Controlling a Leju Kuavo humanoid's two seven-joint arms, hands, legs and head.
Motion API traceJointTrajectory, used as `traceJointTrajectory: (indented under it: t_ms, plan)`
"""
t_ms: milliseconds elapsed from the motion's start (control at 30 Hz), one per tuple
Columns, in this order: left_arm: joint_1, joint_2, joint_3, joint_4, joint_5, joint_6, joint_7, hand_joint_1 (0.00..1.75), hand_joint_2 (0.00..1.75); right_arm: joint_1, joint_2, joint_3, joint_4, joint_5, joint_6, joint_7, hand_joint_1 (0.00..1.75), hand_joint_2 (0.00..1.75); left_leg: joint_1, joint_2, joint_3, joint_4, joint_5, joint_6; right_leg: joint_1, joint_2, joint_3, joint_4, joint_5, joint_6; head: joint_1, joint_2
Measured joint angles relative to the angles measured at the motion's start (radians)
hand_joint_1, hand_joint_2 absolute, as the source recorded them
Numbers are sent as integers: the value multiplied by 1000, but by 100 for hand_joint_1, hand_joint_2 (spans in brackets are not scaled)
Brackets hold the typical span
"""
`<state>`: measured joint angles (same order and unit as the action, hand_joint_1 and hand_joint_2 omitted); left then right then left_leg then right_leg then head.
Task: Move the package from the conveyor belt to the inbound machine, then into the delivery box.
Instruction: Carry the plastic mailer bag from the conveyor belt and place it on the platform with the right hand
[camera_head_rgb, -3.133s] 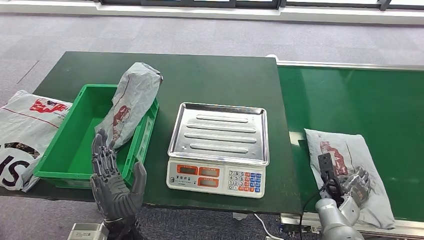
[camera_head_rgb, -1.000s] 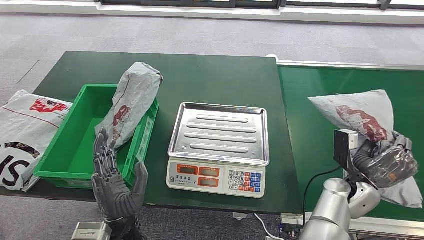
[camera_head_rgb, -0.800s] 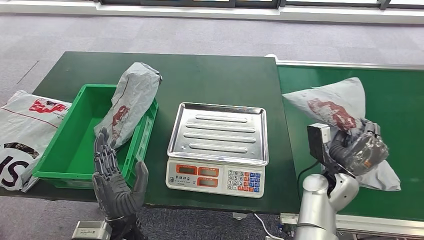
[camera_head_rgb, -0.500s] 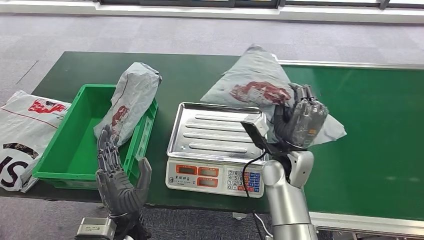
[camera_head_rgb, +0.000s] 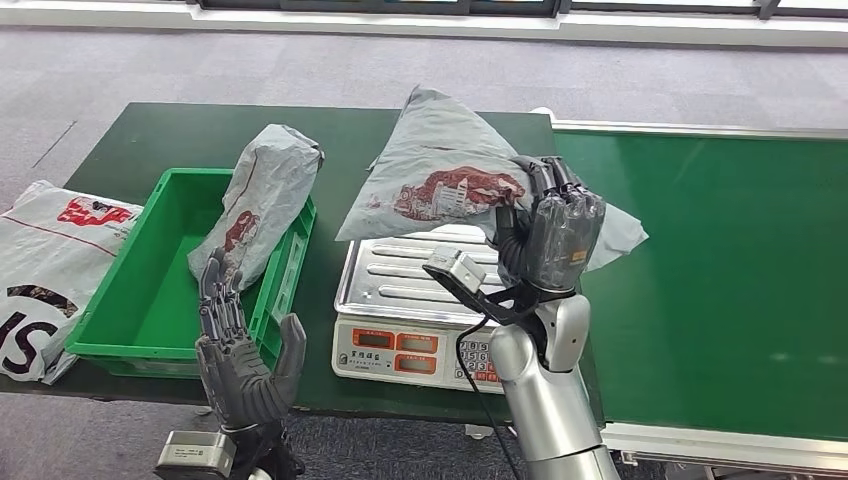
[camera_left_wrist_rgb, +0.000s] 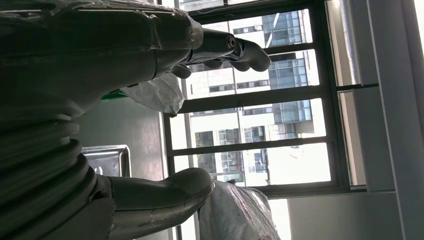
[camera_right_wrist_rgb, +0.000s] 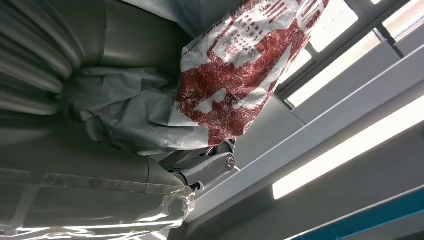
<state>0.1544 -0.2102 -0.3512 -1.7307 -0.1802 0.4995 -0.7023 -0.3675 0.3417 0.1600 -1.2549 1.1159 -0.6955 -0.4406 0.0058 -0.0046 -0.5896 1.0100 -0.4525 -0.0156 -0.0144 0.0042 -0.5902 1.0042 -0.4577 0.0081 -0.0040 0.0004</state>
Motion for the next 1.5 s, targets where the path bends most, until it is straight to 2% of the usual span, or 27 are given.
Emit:
traceJointTrajectory:
  t_ms: [333, 700, 1200, 1233, 1333, 1367, 1500]
  plan:
    - [-5, 0, -1, 9, 0, -8, 1, 0, 175, -1, -6, -5, 121, -18, 0, 32, 175, 175, 0, 0, 0, 0, 0, 0, 0, 0, 0, 0, 0, 0, 0, 0]
    - [-12, 2, -8, 18, 4, -17, 0, 0, 175, -56, 7, 22, 410, -54, 0, 87, 175, 175, 0, -1, -1, 0, 0, 0, 0, -1, 0, 0, 0, 0, 0, 0]
    - [-39, -2, -8, 39, 3, -37, 0, 0, 175, -92, 7, 43, 537, -53, 0, 101, 175, 175, 0, -2, -1, 0, 1, -1, 0, -1, 0, 0, 0, 0, 0, 0]
    - [-39, -2, -8, 39, 3, -37, 0, 0, 175, -93, 7, 44, 540, -52, 0, 101, 138, 175, 0, -2, -1, 0, 1, -1, 0, -1, 0, 0, 0, 0, 0, 0]
    - [-40, -2, -8, 40, 3, -38, 0, 0, 175, -101, 7, 47, 558, -42, 0, 117, 7, 175, 0, -1, -1, 0, 1, -1, 0, -1, 0, 0, 0, 0, 0, 0]
    - [-40, -2, -8, 41, 5, -38, 0, 0, 175, -108, 7, 50, 570, -35, 0, 129, 0, 175, 0, -1, -1, 0, 1, -1, 0, -1, 0, 0, 0, 0, 0, 0]
    - [-46, -3, -8, 44, 13, -38, 0, 0, 175, -123, 7, 68, 604, 20, -1, 176, 0, 175, 0, -1, -1, 0, 1, -1, 0, -1, 0, 0, 0, 0, 0, 0]
